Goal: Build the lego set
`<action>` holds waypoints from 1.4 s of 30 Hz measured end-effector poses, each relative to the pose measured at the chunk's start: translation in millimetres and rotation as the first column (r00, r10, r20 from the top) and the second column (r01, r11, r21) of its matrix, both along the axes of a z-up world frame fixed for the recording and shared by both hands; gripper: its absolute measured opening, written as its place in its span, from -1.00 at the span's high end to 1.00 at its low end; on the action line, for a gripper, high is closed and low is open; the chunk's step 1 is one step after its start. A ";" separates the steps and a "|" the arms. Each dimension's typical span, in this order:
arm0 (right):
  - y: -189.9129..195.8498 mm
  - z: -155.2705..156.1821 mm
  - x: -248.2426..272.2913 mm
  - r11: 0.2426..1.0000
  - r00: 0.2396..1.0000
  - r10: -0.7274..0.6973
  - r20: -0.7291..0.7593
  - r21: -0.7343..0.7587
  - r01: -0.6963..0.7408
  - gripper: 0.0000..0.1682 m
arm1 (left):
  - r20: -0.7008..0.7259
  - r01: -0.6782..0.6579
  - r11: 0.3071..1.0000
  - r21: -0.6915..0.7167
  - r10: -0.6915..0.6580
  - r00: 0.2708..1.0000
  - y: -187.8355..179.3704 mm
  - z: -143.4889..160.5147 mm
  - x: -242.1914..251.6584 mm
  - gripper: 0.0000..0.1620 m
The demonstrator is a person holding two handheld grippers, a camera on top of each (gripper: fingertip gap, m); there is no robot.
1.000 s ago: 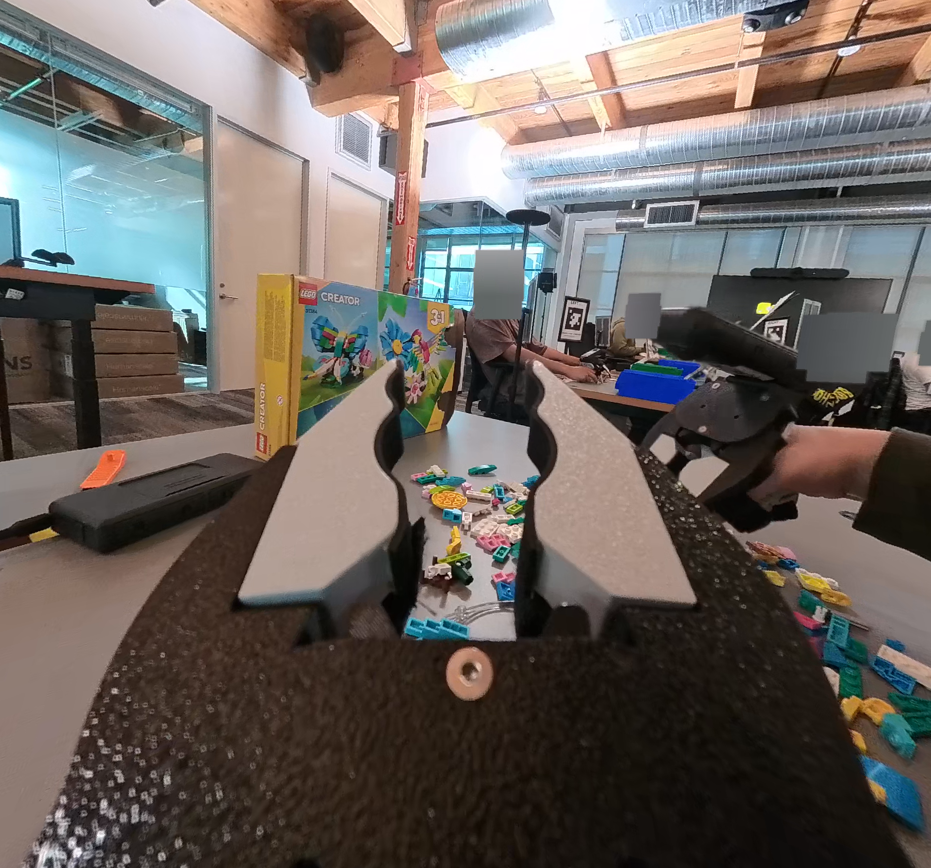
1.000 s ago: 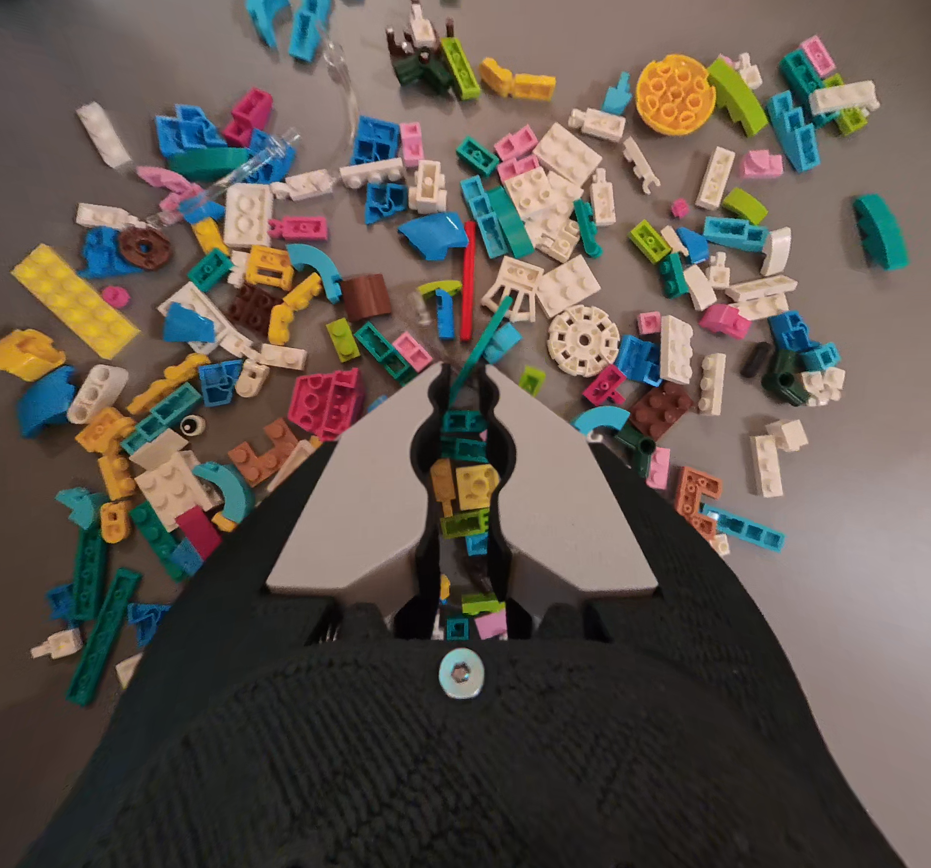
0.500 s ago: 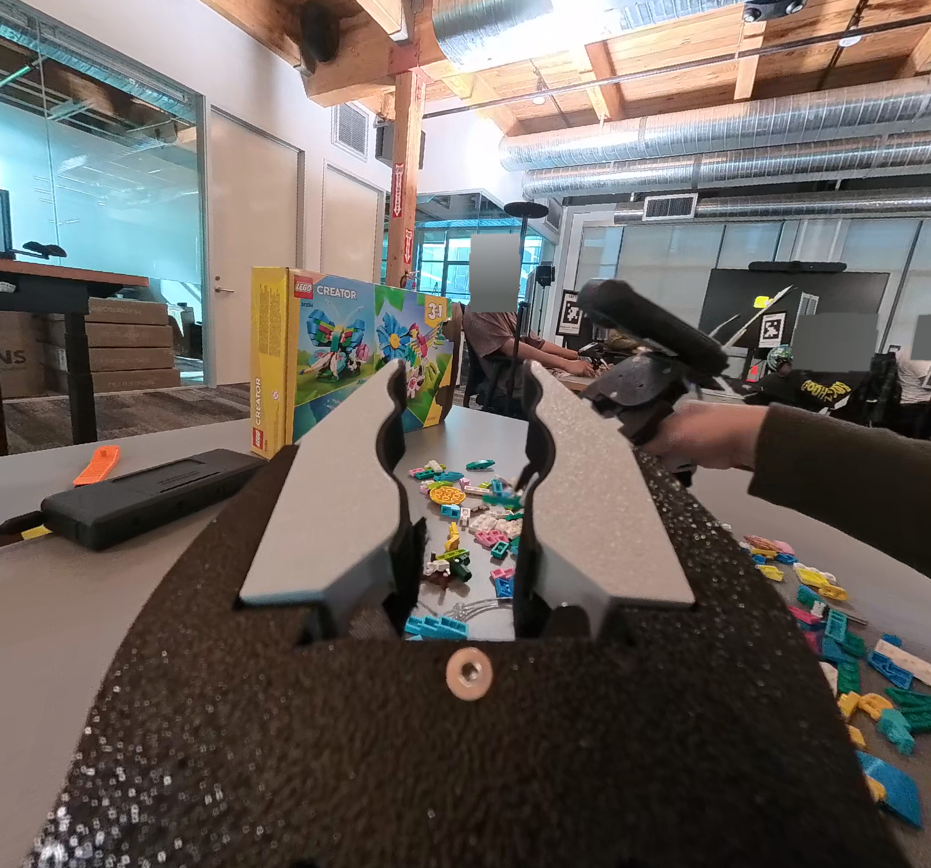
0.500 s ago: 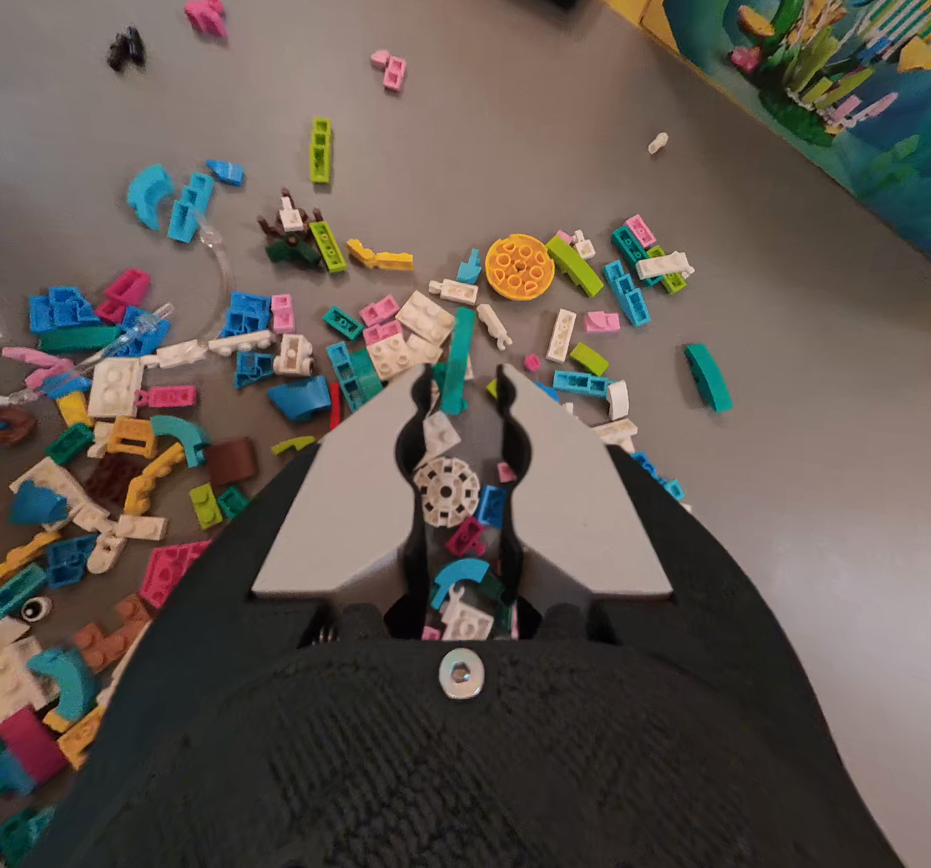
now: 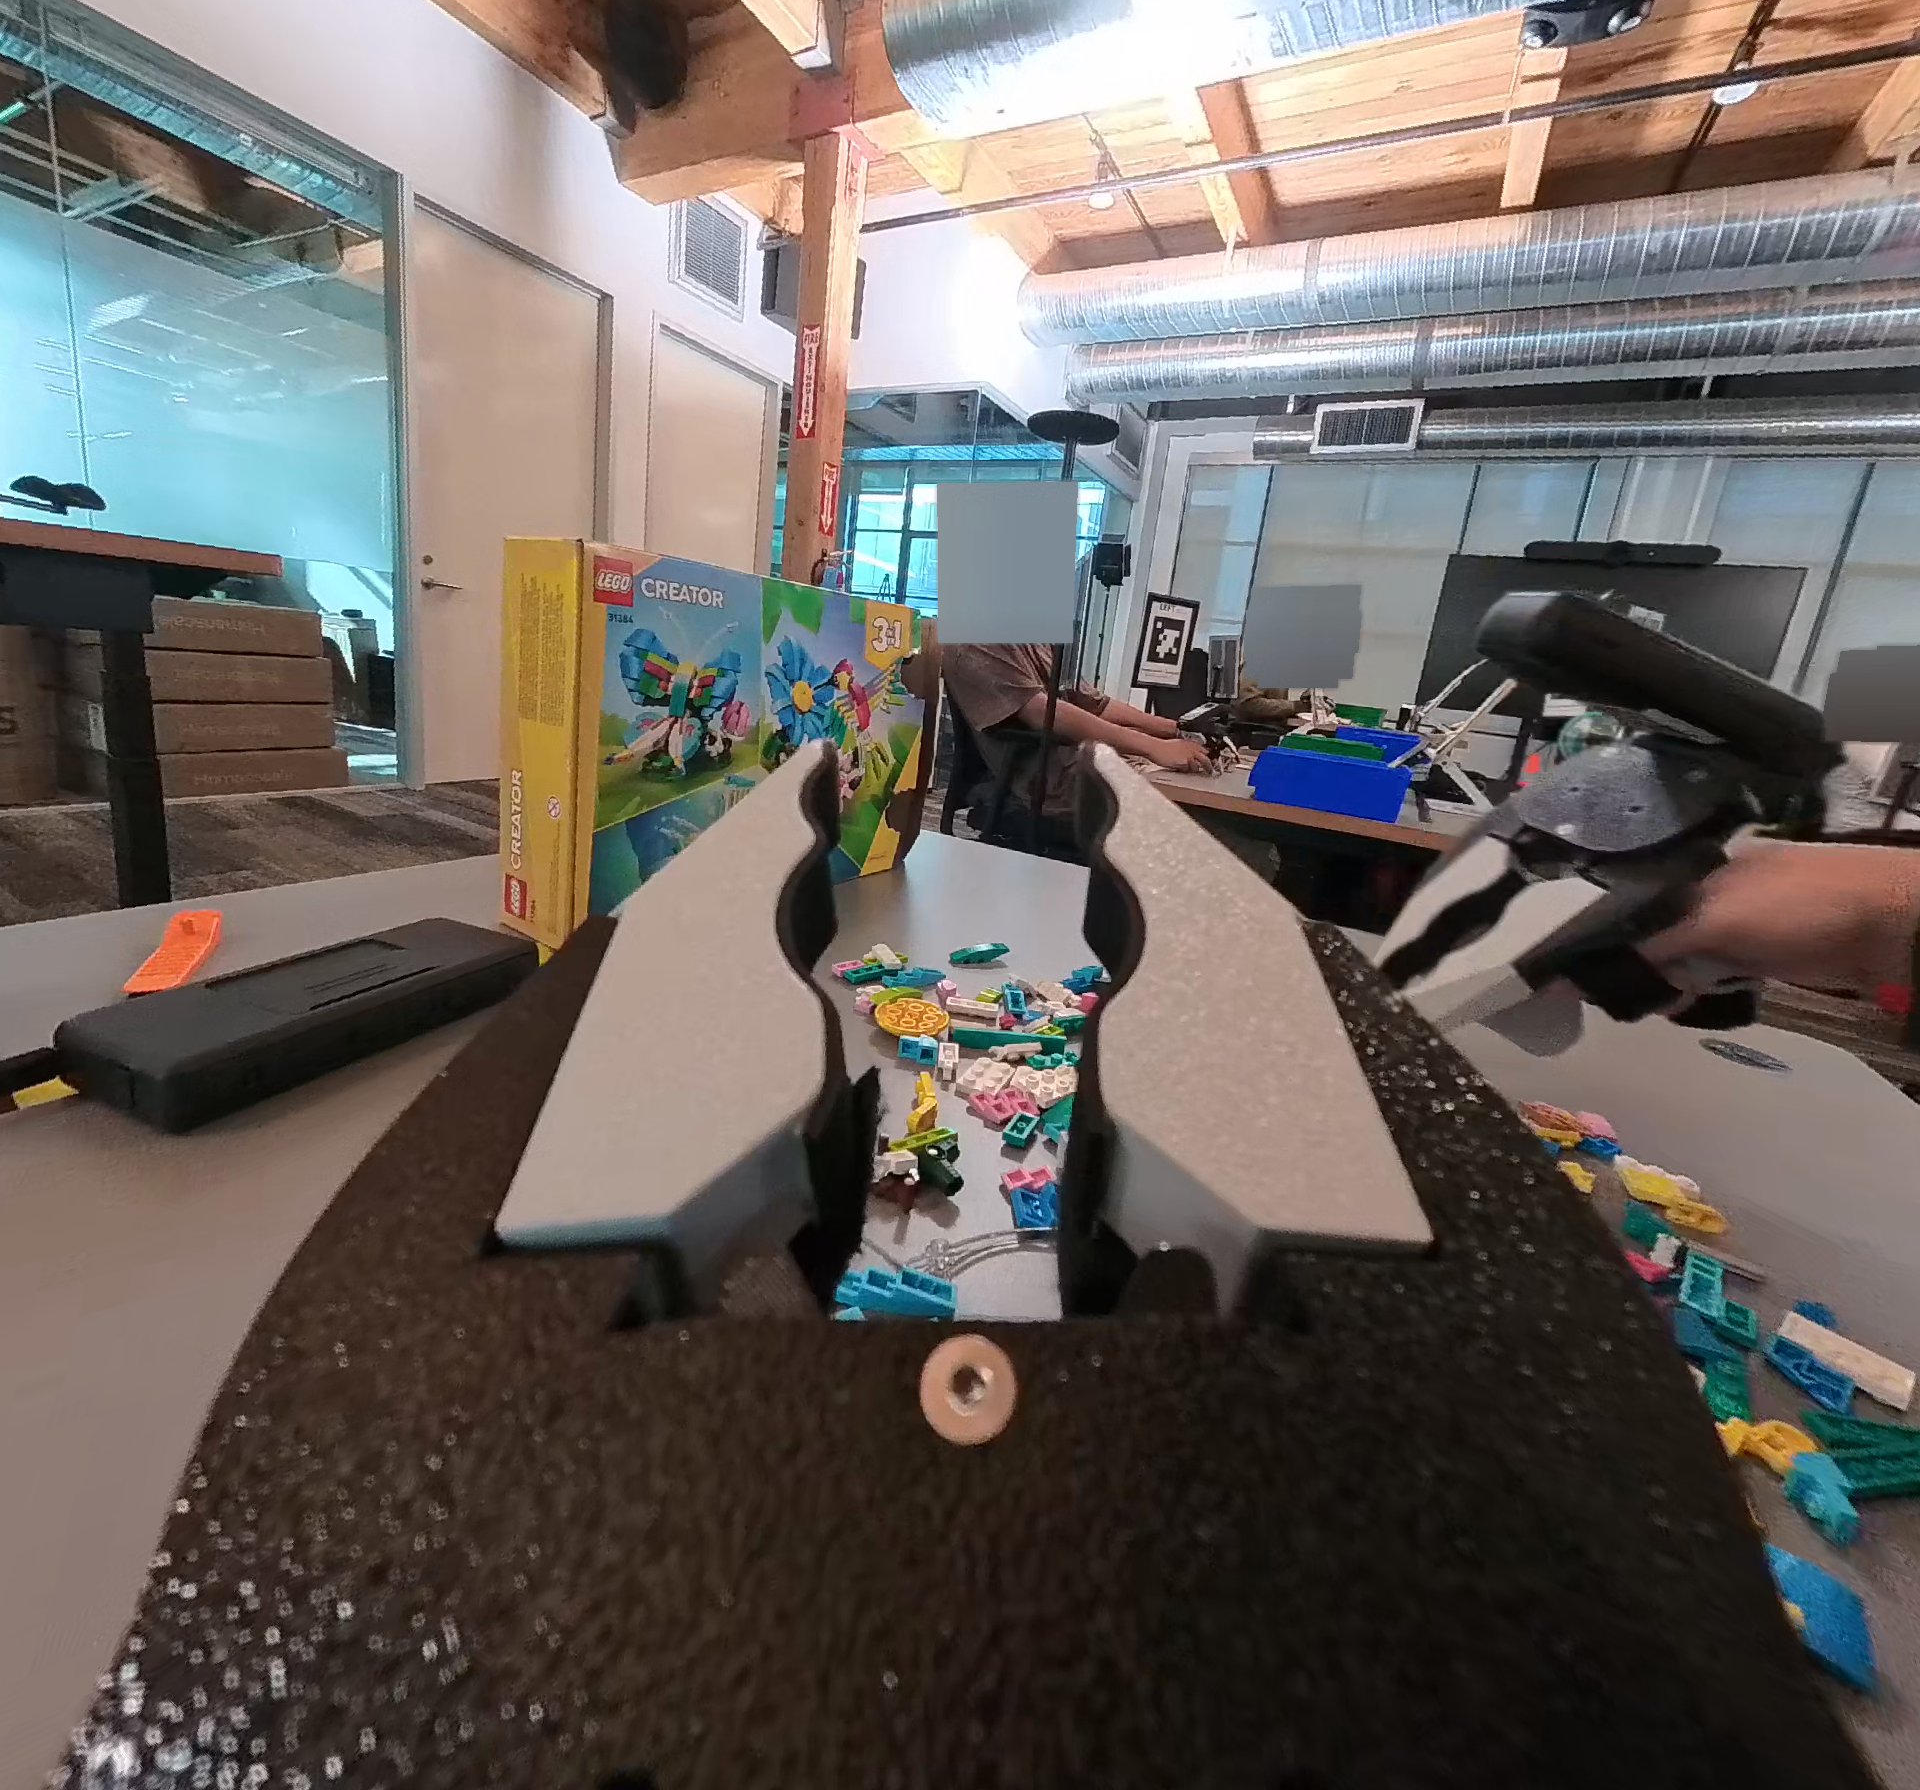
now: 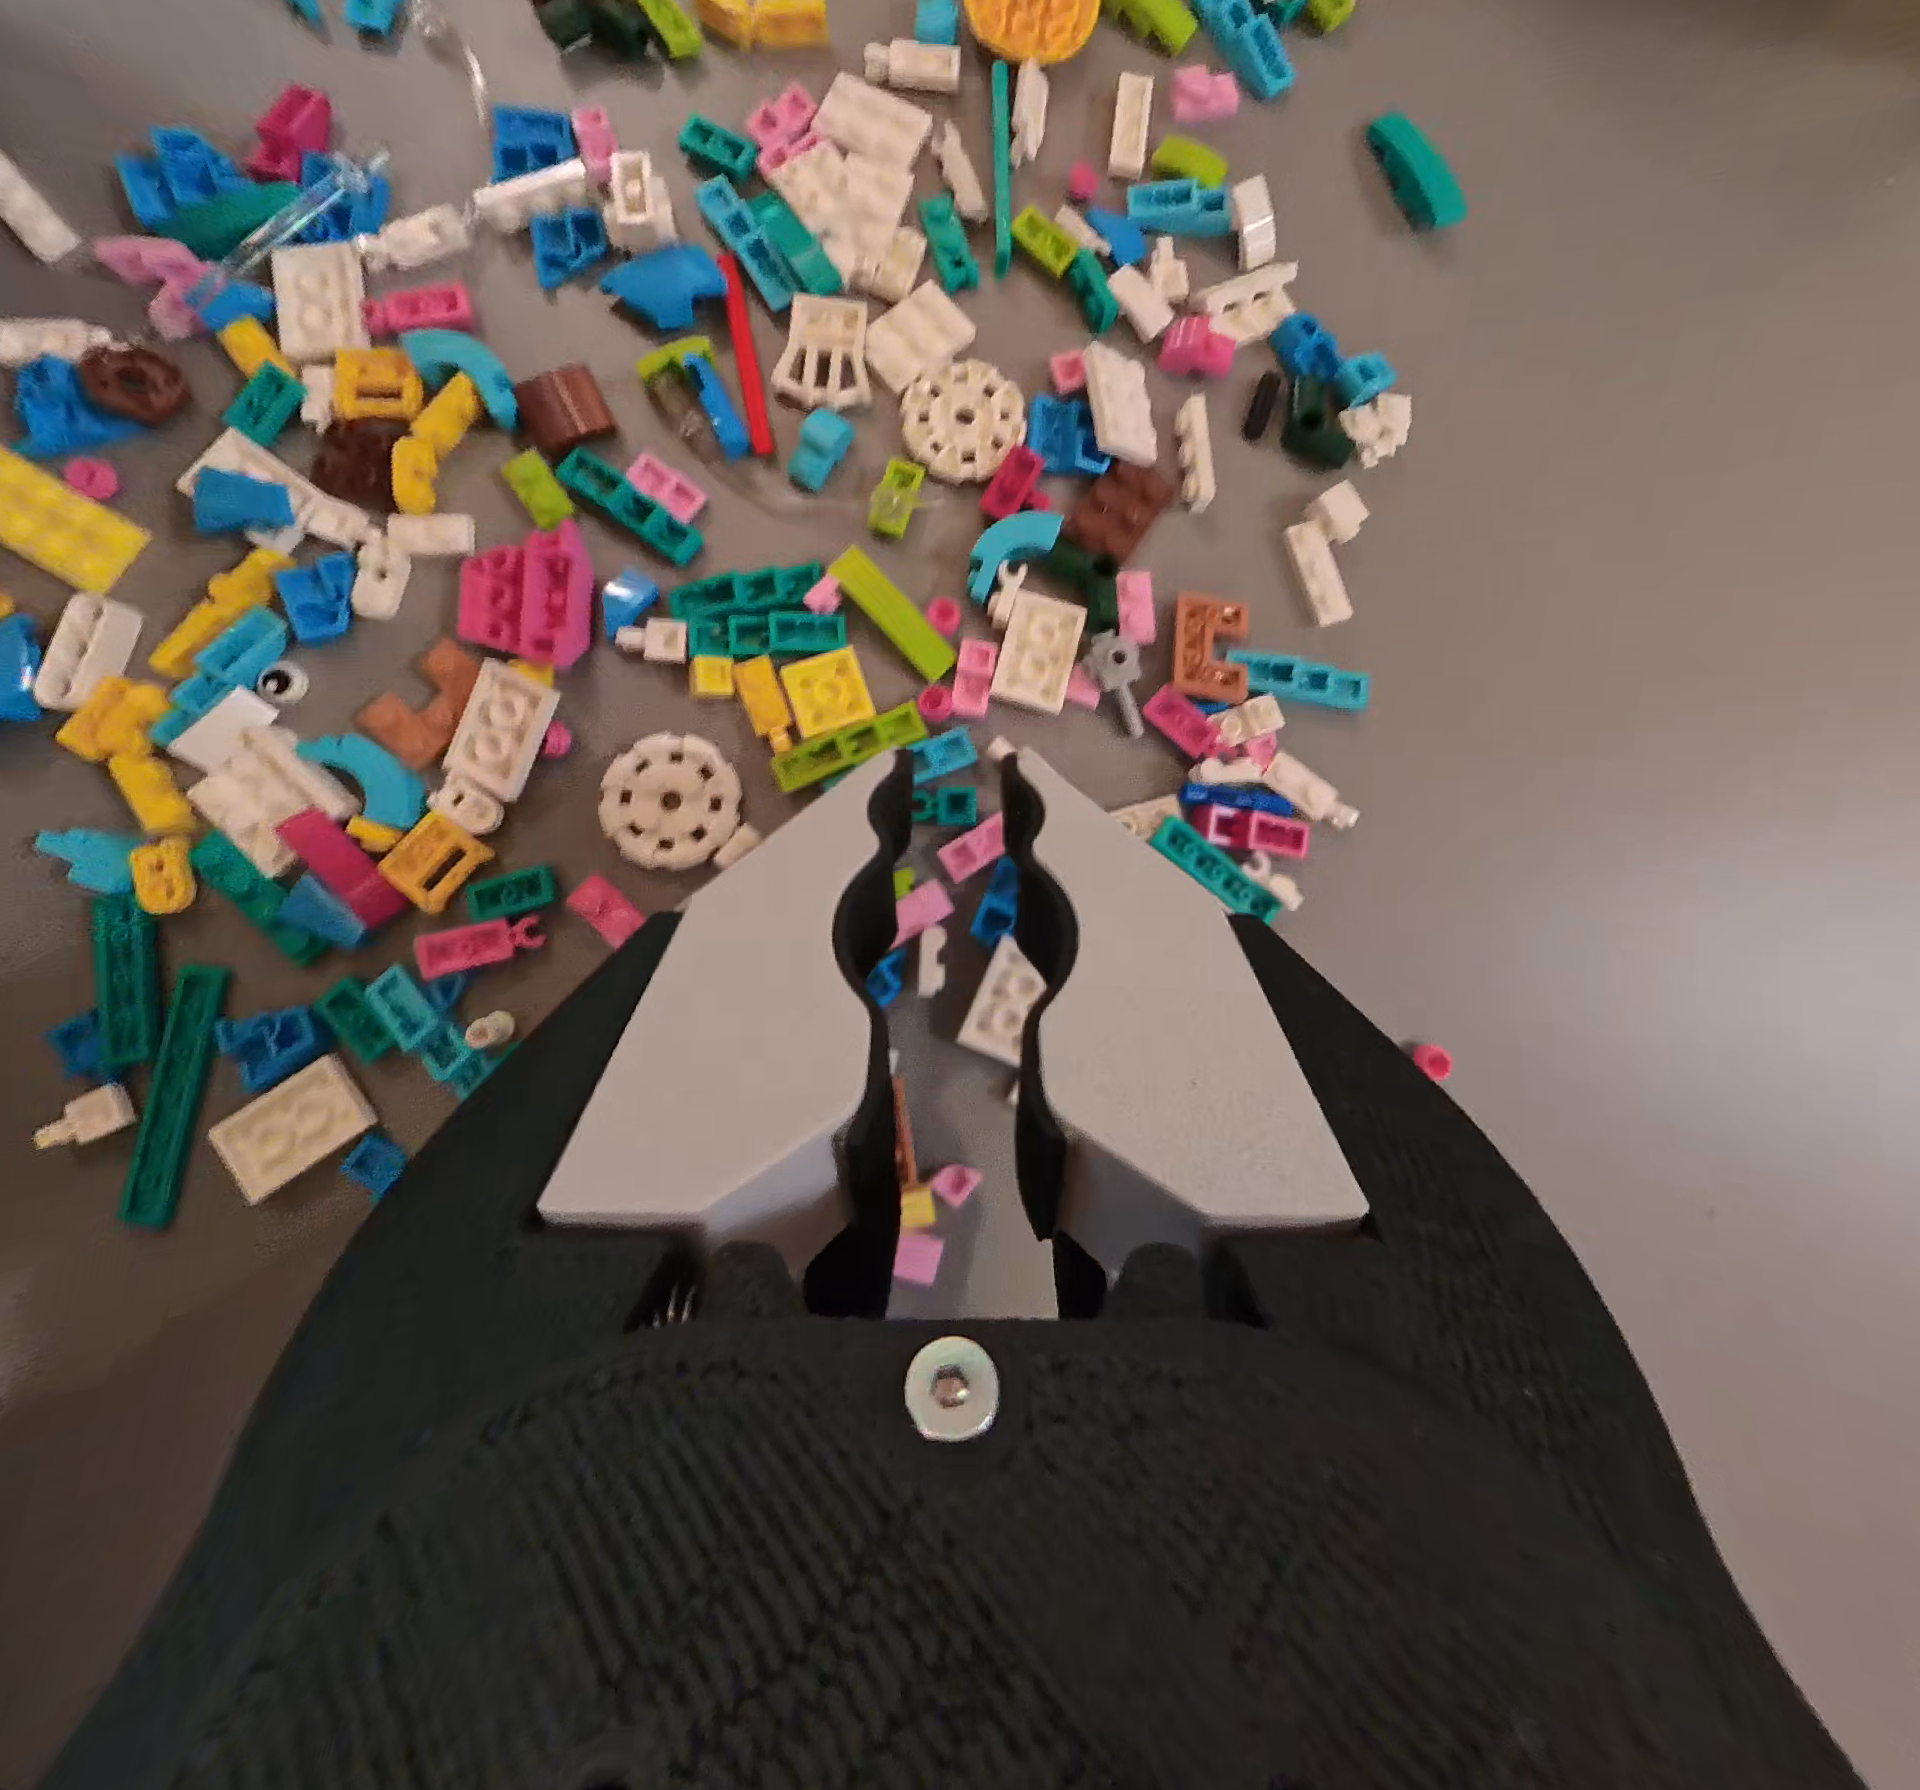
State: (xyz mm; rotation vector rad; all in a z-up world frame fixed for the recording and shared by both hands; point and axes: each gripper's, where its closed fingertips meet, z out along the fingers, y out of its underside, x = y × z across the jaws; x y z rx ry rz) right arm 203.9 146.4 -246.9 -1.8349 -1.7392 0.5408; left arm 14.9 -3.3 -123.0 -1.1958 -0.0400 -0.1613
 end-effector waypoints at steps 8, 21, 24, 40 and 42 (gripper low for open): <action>-9.0 -11.9 8.7 0.999 0.999 -0.037 -0.026 0.006 0.037 0.81 | -0.007 0.005 1.000 -0.003 -0.005 1.000 0.4 -0.4 1.9 0.48; 32.3 -13.9 25.5 0.971 0.969 -0.234 -0.076 0.038 0.237 0.84 | -0.009 0.017 1.000 -0.007 -0.017 1.000 1.2 -1.3 4.2 0.48; 45.5 -11.5 27.5 0.962 0.965 -0.255 -0.062 0.085 0.259 0.85 | -0.012 0.019 1.000 -0.009 -0.019 1.000 1.4 -1.6 5.0 0.48; 26.0 -13.0 -24.4 0.999 0.998 -0.014 -0.065 -0.039 0.011 0.90 | -0.012 0.026 1.000 -0.013 -0.026 1.000 2.0 -2.3 5.8 0.48; 36.8 -8.6 -19.7 0.999 0.996 -0.051 -0.075 -0.007 0.051 0.89 | -0.012 0.027 1.000 -0.014 -0.027 1.000 2.2 -2.5 6.1 0.48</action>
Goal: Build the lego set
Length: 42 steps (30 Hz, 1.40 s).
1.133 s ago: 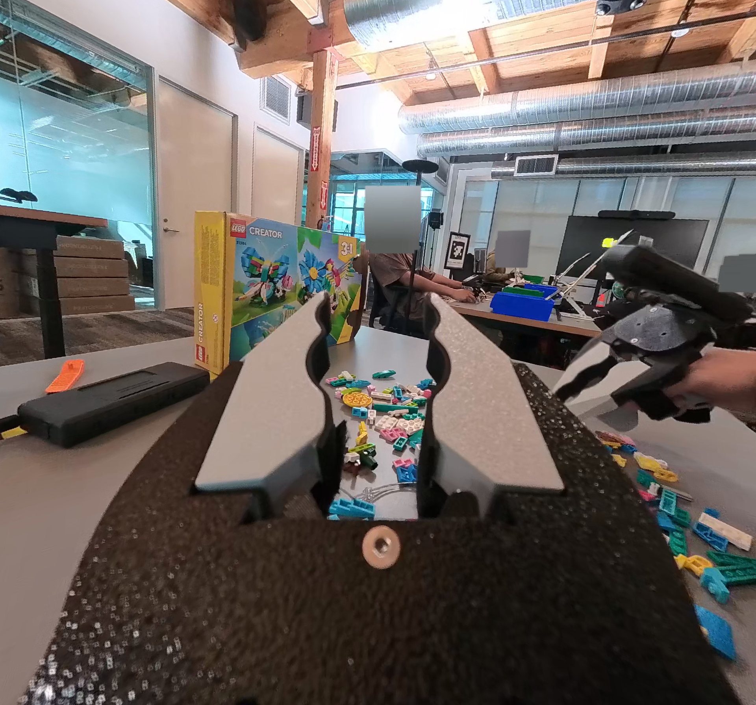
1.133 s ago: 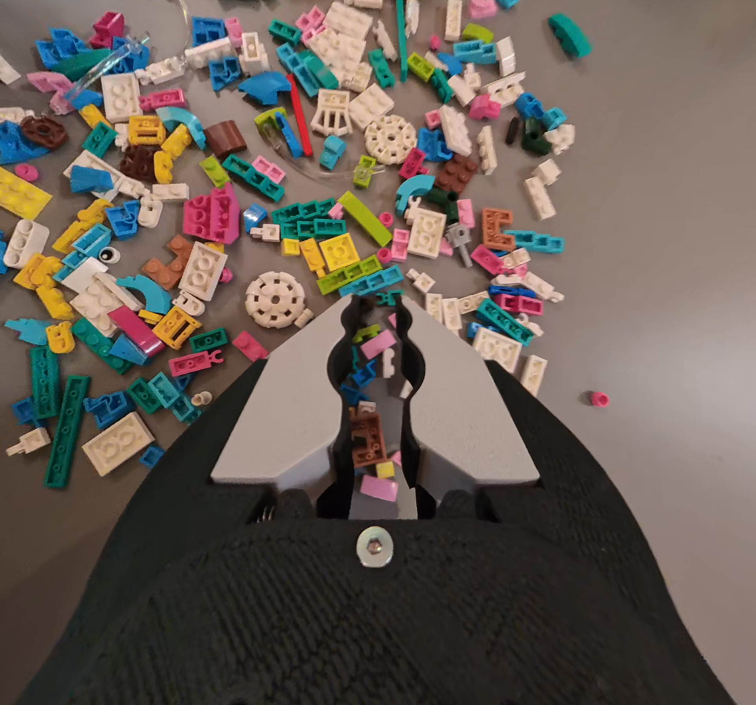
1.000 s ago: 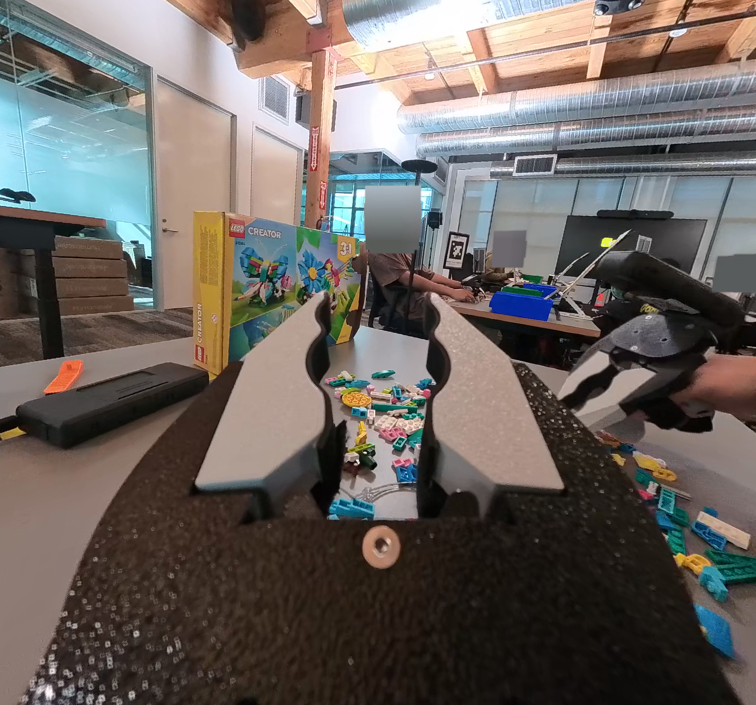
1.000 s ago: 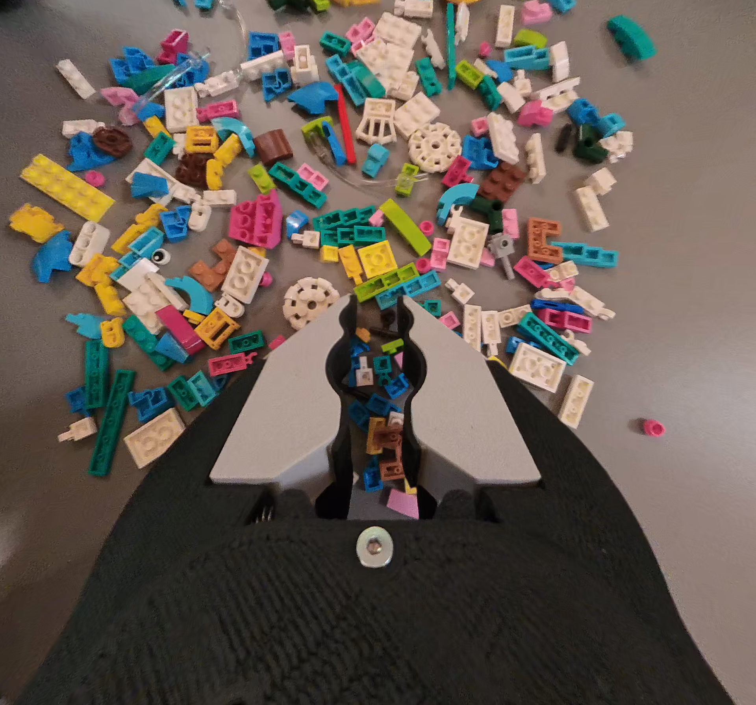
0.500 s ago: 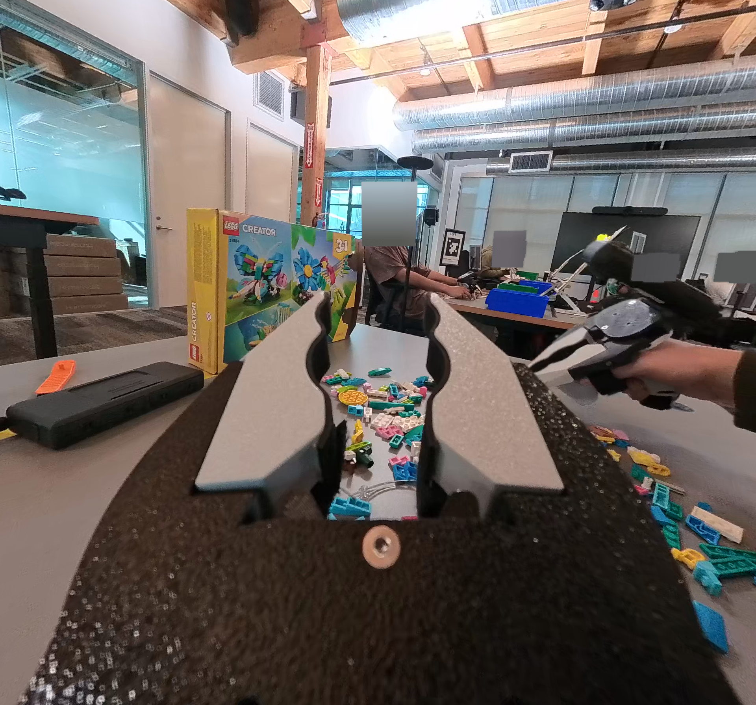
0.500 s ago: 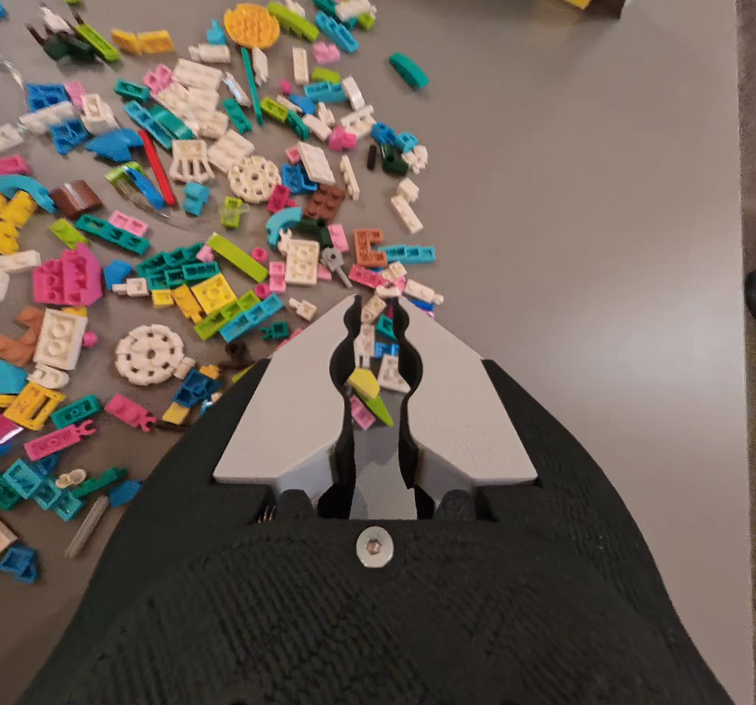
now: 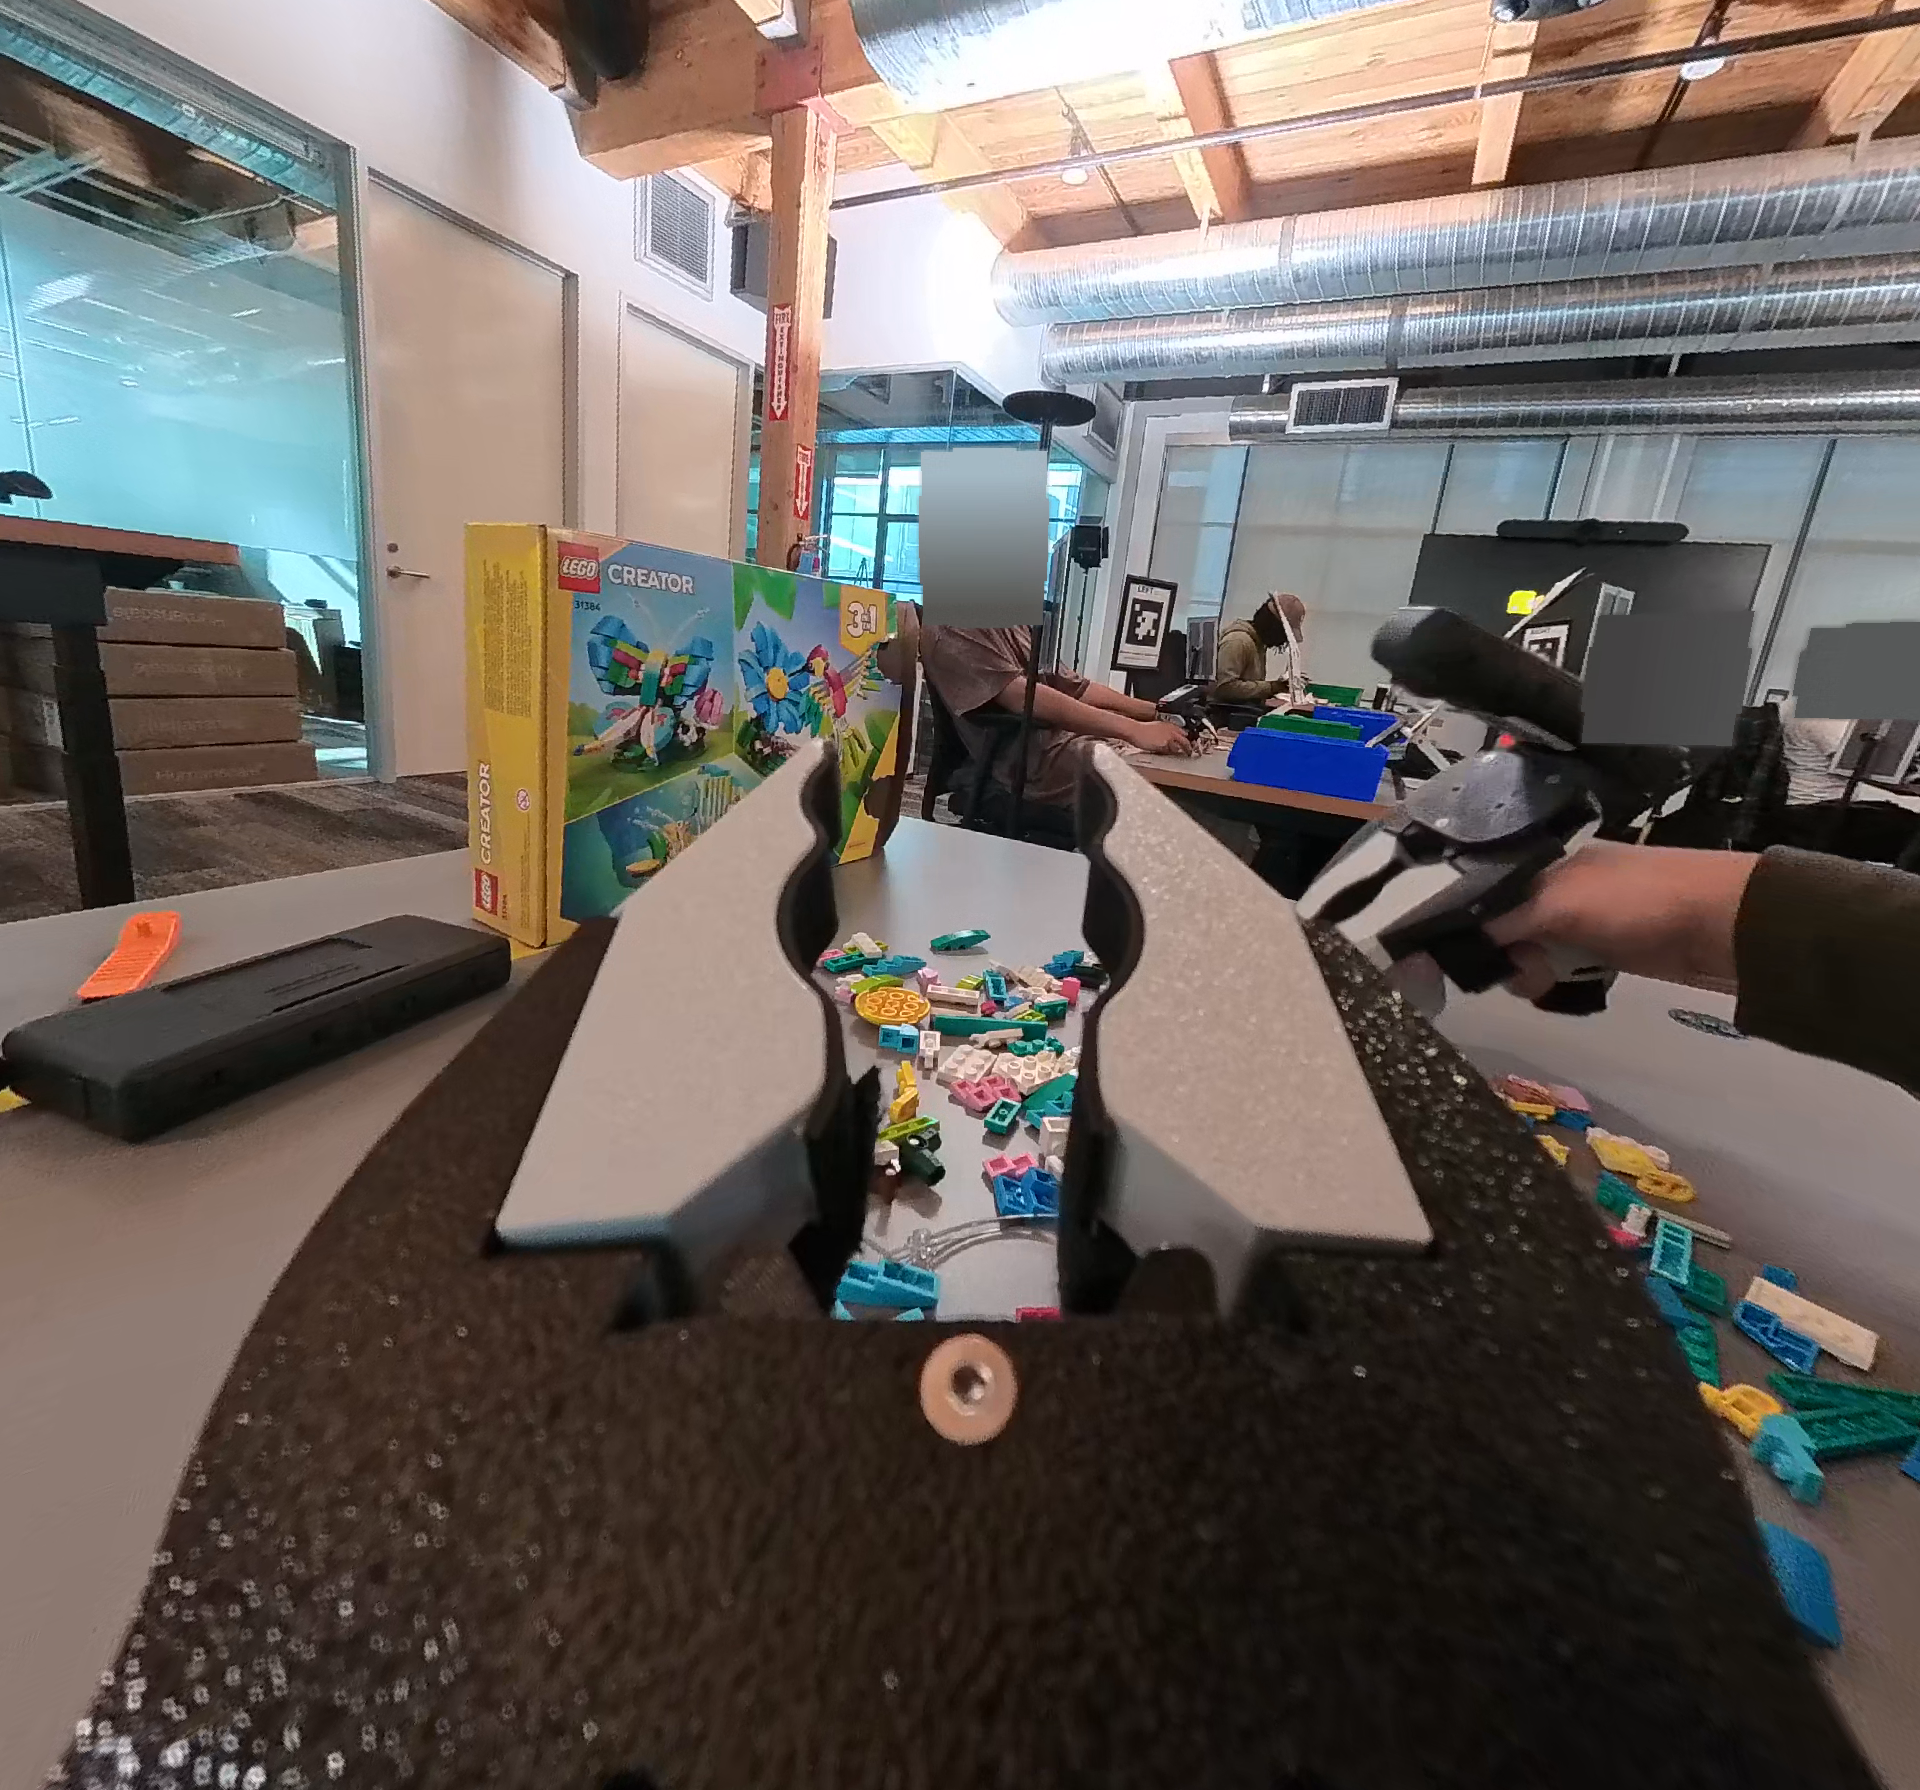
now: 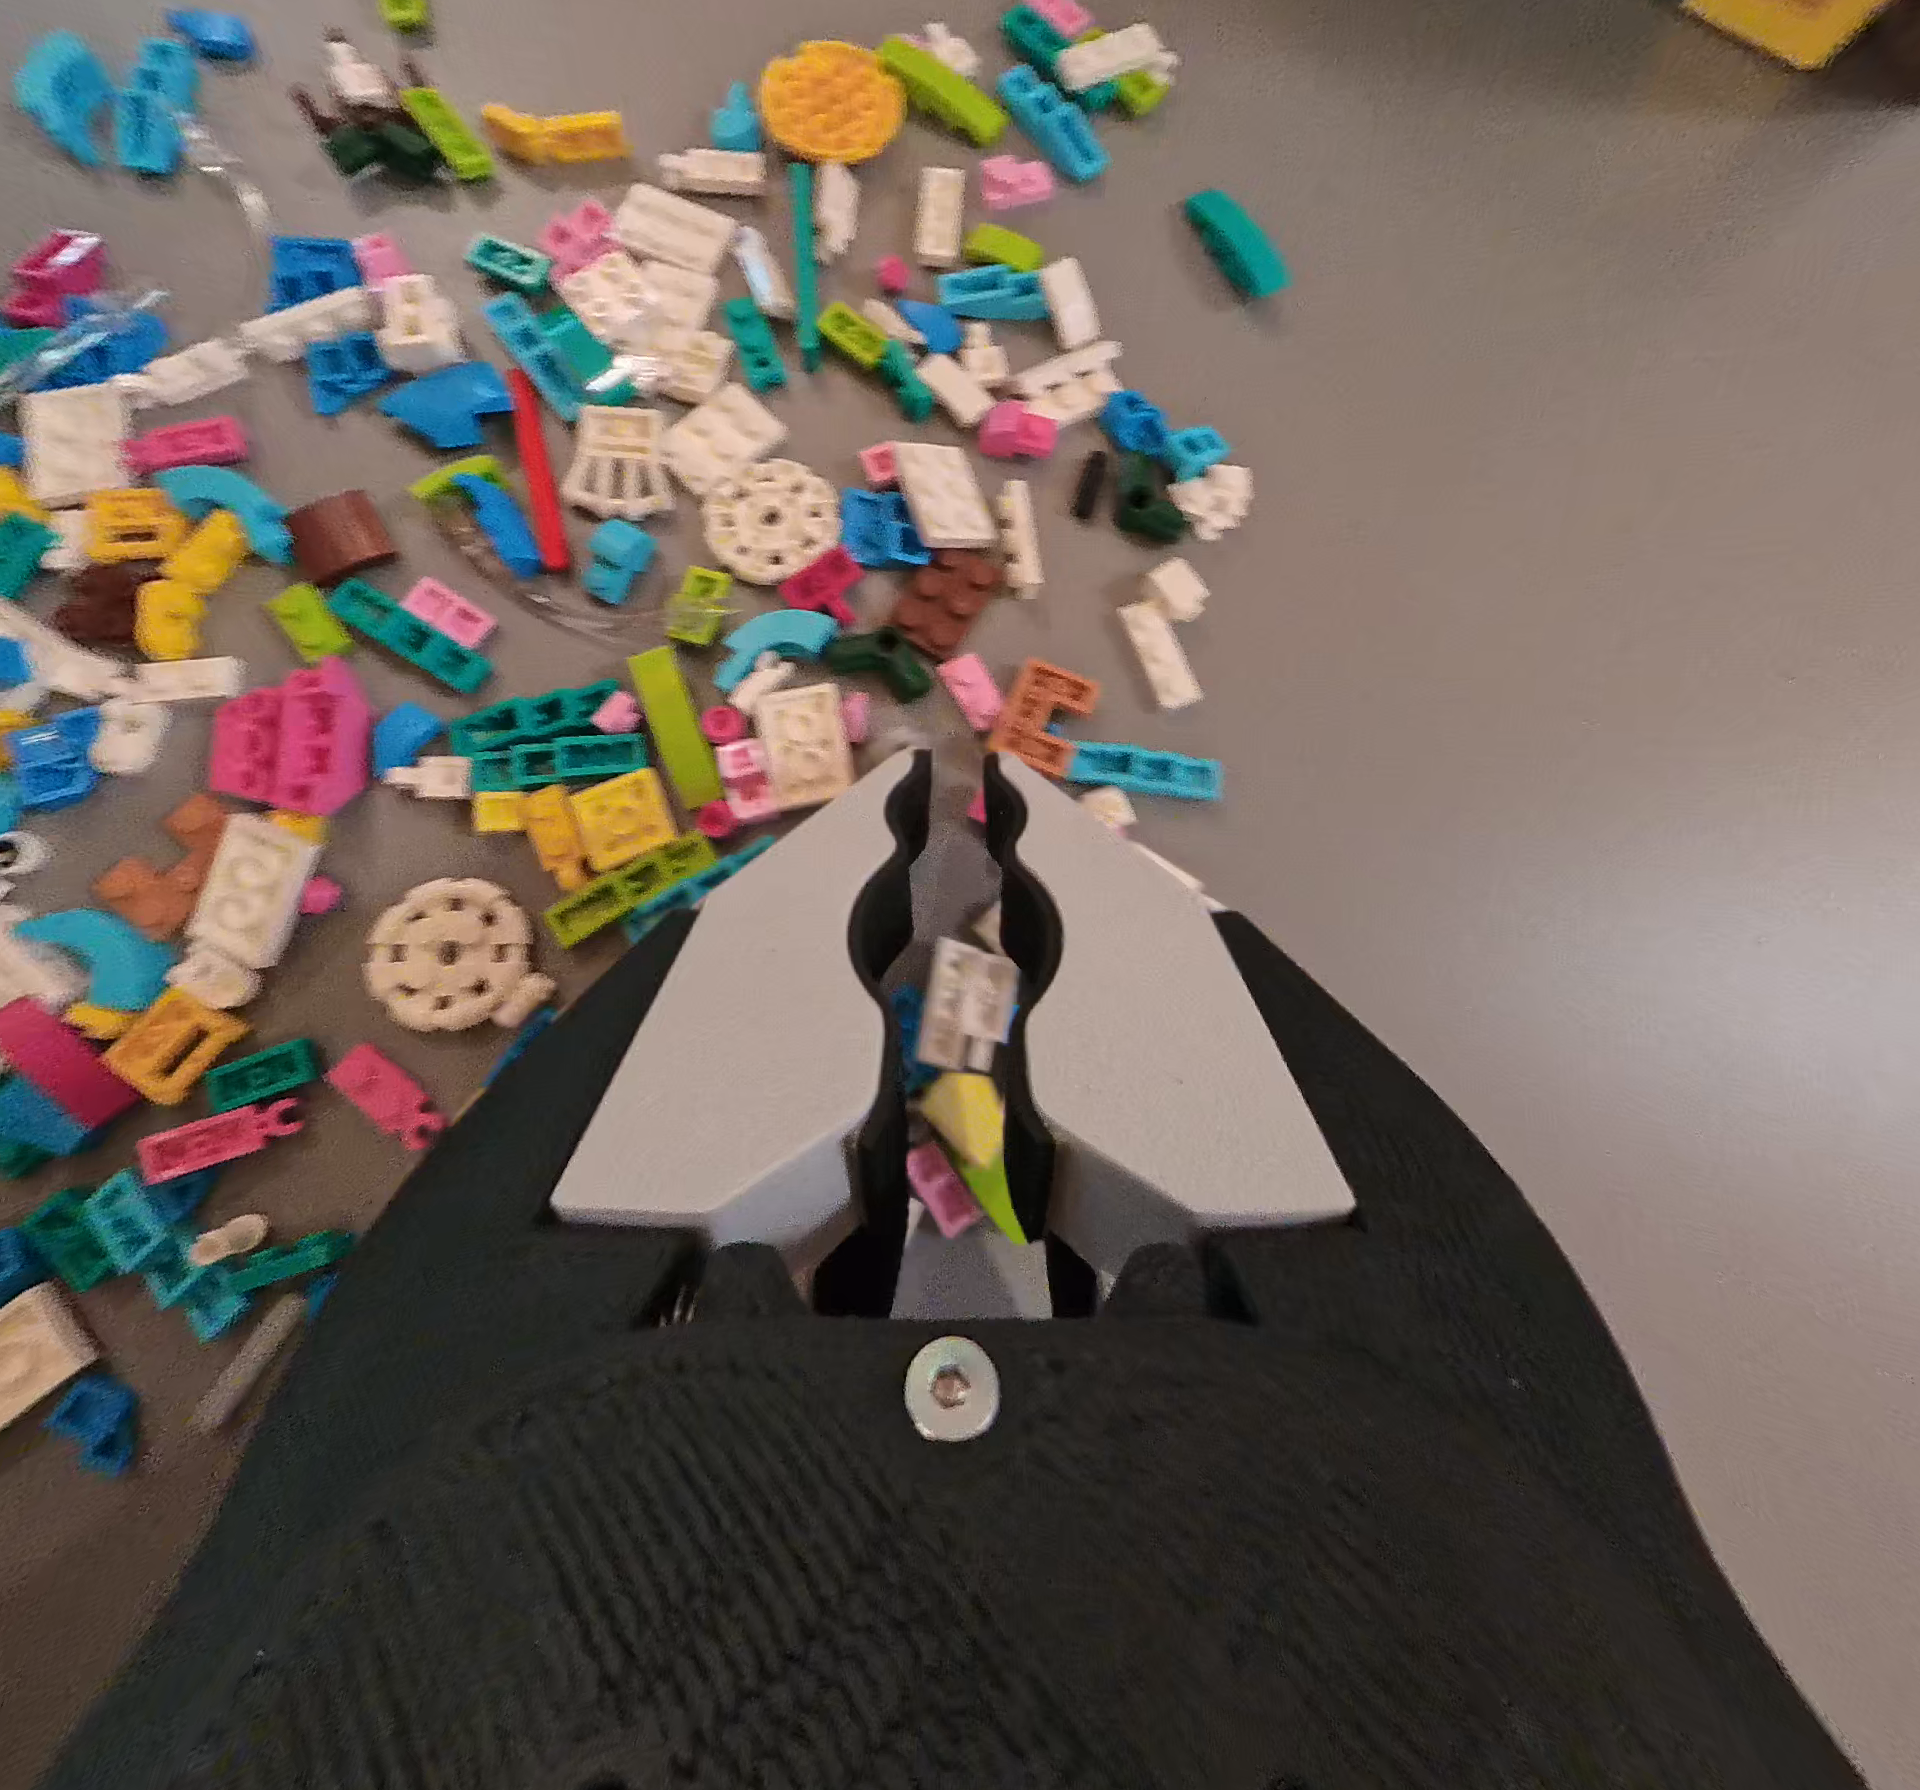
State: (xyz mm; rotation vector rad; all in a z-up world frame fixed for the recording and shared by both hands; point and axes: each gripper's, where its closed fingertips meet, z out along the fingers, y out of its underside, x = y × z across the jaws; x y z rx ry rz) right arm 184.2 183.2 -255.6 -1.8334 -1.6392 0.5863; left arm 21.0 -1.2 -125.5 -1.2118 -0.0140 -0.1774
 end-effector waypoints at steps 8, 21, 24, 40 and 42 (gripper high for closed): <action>36.8 -9.1 29.4 0.977 0.979 -0.158 0.129 0.166 0.136 0.80 | -0.017 0.020 1.000 -0.015 -0.021 1.000 2.3 -2.0 5.6 0.48; 56.0 -0.6 46.9 0.948 0.948 -0.308 0.083 0.108 0.299 0.79 | -0.028 0.027 0.999 -0.024 -0.027 0.999 3.7 -3.2 8.8 0.47; 47.9 -4.1 45.0 0.959 0.954 -0.283 0.098 0.044 0.280 0.77 | -0.030 0.029 0.999 -0.026 -0.030 0.999 4.0 -3.6 9.6 0.47; 29.9 -4.0 -9.1 0.997 0.994 -0.068 0.087 0.039 0.065 0.89 | -0.036 0.044 0.998 -0.036 -0.046 0.998 5.3 -5.1 12.6 0.48; 33.6 -2.5 -12.8 0.996 0.994 -0.072 0.082 0.059 0.067 0.93 | -0.037 0.045 0.998 -0.036 -0.047 0.998 5.4 -5.2 12.7 0.47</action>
